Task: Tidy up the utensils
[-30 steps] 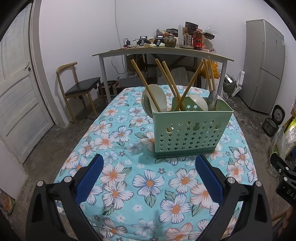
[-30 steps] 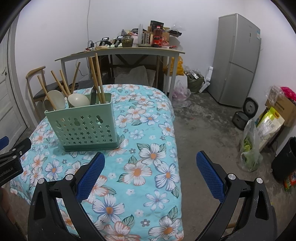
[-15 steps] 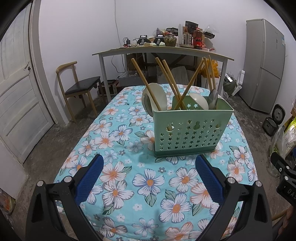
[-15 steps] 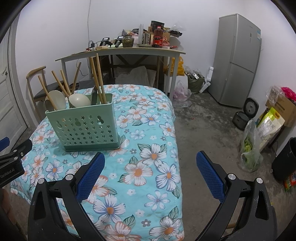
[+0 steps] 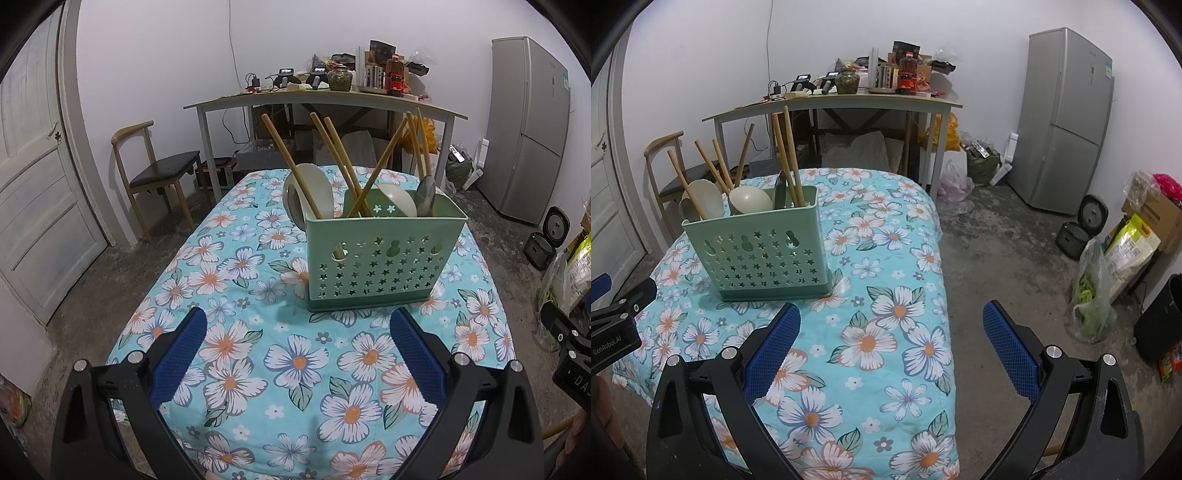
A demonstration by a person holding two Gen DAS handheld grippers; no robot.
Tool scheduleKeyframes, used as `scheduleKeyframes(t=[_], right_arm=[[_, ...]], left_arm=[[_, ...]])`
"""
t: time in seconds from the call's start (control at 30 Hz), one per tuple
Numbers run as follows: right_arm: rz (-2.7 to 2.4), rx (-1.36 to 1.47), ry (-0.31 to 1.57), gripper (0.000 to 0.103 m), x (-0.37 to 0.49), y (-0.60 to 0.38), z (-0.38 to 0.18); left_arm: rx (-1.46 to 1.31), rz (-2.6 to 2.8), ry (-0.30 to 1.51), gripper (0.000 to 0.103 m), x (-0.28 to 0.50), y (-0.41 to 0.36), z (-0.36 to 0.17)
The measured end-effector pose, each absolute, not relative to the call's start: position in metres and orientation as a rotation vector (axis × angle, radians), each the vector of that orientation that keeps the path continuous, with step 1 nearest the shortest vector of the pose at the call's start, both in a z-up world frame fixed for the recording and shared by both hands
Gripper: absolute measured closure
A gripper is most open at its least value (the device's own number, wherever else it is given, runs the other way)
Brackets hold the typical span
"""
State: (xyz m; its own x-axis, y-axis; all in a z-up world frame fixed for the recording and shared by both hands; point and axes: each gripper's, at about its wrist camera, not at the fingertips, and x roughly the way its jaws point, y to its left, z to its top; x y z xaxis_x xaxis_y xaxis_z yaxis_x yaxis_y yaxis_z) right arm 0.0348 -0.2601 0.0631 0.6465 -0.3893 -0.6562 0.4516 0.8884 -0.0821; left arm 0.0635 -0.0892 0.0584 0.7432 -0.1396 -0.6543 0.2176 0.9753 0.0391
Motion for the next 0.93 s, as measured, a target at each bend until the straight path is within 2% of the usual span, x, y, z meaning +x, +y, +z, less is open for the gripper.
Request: scheduleKeyframes(t=[0.93], right_arm=[[-0.475,0.09,0.722,0.008,0.0365,-0.2579,0.0631]], left_arm=[[0.121,-0.202,0.721,0.006,0.0624,-0.0878,0.0543]])
